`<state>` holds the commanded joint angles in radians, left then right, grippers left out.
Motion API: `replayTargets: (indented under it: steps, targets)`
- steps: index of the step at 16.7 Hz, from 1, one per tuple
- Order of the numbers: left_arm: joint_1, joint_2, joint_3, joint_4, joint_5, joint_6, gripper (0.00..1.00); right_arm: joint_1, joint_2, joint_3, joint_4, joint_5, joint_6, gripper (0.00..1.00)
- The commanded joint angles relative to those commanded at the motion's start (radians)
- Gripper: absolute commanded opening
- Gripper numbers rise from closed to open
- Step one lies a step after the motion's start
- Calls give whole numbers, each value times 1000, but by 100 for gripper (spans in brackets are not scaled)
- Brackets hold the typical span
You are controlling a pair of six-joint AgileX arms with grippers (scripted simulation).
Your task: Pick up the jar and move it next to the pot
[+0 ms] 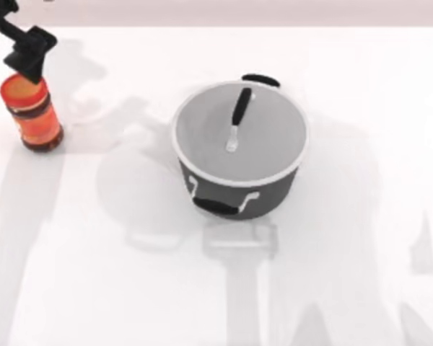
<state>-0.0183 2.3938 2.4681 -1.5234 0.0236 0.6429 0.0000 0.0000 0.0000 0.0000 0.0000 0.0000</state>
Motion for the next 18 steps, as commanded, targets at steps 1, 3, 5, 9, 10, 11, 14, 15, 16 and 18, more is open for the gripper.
replayTargets:
  steps: [1,3,5,9,10,11,14,15,16,18]
  targets:
    - [1,51,47,-31,-3,12,100,0,0,0,0,0,0,100]
    - [4,131,118,-77,-8,30,100,0,0,0,0,0,0,100]
    - [5,172,154,-102,-11,38,100,0,0,0,0,0,0,100]
    - [5,177,159,-105,-11,39,100,0,0,0,0,0,0,100]
    - [5,177,159,-105,-11,39,100,0,0,0,0,0,0,100]
    - [-1,178,157,-103,-11,38,100,0,0,0,0,0,0,100]
    - [2,166,116,-66,-11,36,100,0,0,0,0,0,0,100]
    - [3,158,82,-38,-12,36,100,0,0,0,0,0,0,100]
    - [3,148,38,-7,-12,37,100,0,0,0,0,0,0,100]
    - [4,128,-66,63,-12,38,100,0,0,0,0,0,0,100]
